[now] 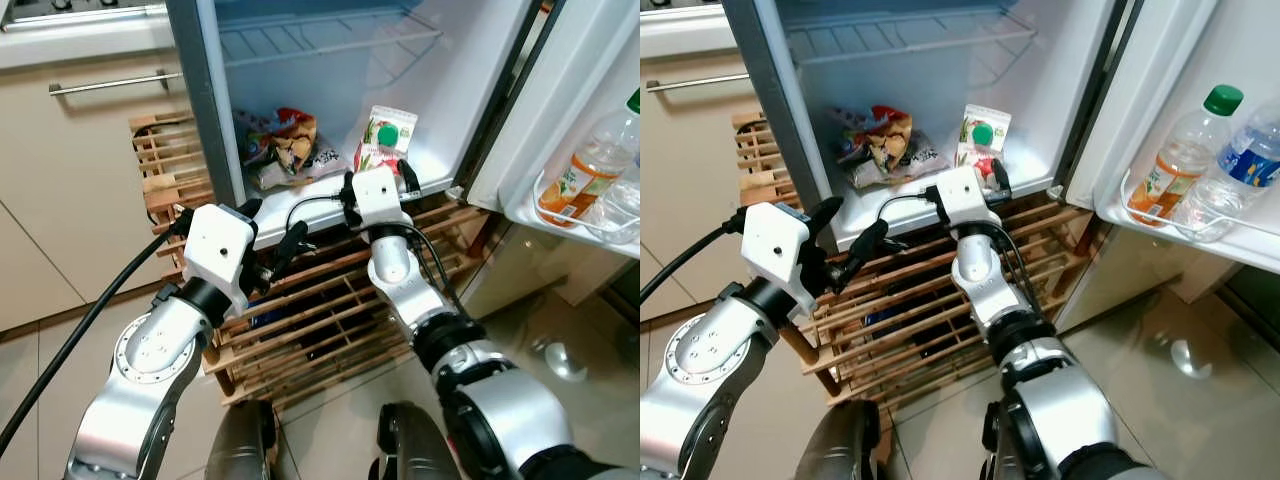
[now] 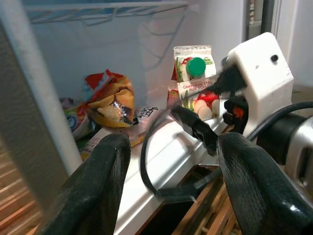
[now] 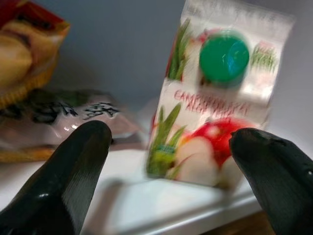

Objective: Restocking fridge

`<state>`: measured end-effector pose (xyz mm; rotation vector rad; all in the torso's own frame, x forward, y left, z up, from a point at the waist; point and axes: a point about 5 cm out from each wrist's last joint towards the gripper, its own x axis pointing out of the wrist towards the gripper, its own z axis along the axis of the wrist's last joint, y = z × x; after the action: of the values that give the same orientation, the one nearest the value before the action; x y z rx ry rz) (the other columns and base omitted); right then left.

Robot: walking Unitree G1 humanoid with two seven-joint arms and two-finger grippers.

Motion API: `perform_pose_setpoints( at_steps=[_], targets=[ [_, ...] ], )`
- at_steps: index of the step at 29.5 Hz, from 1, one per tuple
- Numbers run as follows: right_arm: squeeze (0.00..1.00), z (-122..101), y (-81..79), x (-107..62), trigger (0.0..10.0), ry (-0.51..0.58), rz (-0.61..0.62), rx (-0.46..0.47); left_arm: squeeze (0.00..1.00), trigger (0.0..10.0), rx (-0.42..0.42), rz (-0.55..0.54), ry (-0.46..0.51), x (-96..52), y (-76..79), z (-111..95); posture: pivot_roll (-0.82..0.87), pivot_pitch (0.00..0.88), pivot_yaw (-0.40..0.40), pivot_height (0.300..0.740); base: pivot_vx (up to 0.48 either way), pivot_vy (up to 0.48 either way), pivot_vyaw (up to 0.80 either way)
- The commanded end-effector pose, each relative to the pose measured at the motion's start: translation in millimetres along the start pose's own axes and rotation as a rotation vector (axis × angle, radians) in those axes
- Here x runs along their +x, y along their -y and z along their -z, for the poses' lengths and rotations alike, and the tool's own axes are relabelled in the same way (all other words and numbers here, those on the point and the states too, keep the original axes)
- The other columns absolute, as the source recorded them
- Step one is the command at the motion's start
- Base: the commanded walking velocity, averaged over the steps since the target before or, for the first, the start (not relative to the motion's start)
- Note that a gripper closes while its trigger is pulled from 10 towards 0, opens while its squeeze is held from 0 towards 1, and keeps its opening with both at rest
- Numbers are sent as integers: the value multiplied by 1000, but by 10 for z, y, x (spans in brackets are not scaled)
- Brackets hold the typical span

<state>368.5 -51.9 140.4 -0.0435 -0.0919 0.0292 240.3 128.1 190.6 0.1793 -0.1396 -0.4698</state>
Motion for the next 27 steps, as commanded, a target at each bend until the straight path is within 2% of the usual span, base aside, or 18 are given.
perform_pose_setpoints(
  at_steps=[1, 5, 7, 11, 14, 16, 19, 21, 22, 27],
  targets=[
    [369, -47, 65, 33, 10000, -13, 35, 132, 0, 10000, 8, -11, -2, -6, -14, -1, 141, 21, -5, 638, 0, 0, 0],
    [365, -76, 83, 57, 10000, -33, 50, 186, 0, 10000, 8, -13, -1, -11, -17, -1, 142, 20, -9, 638, 0, 0, 0],
    [365, -73, 73, 57, 10000, -83, 55, 277, 0, 10000, 5, -14, -1, -19, -10, -4, 144, 20, -10, 638, 0, 0, 0],
    [365, -42, 89, 65, 10000, -112, 54, 280, 0, 10000, 1, -4, 0, -41, 19, -12, 149, 23, -12, 638, 0, 0, 0],
    [365, 50, 114, 78, 10000, -186, 51, 282, 0, 10000, -1, -2, -3, -65, 32, -12, 158, 25, -10, 638, 0, 0, 0],
    [365, 145, 137, 86, 10000, -278, 47, 316, 0, 10000, 0, -3, -5, -81, 31, -14, 168, 25, -9, 638, 0, 0, 0],
    [365, 162, 191, 108, 10000, -310, 65, 341, 0, 10000, 2, -4, -7, -91, 23, -18, 173, 26, -6, 638, 0, 0, 0],
    [369, 156, 220, 122, 10000, -312, 69, 334, 0, 10000, 3, -5, -8, -93, 18, -19, 173, 26, -4, 638, 0, 0, 0],
    [365, 138, 312, 160, 10000, -313, 84, 294, 0, 10000, 4, -6, -10, -96, 10, -23, 175, 31, 2, 638, 0, 0, 0],
    [365, -3, 502, 274, 10000, -276, 106, 202, 0, 10000, 4, -2, -13, -93, 16, -26, 173, 35, 5, 638, 0, 0, 0]
  ],
)
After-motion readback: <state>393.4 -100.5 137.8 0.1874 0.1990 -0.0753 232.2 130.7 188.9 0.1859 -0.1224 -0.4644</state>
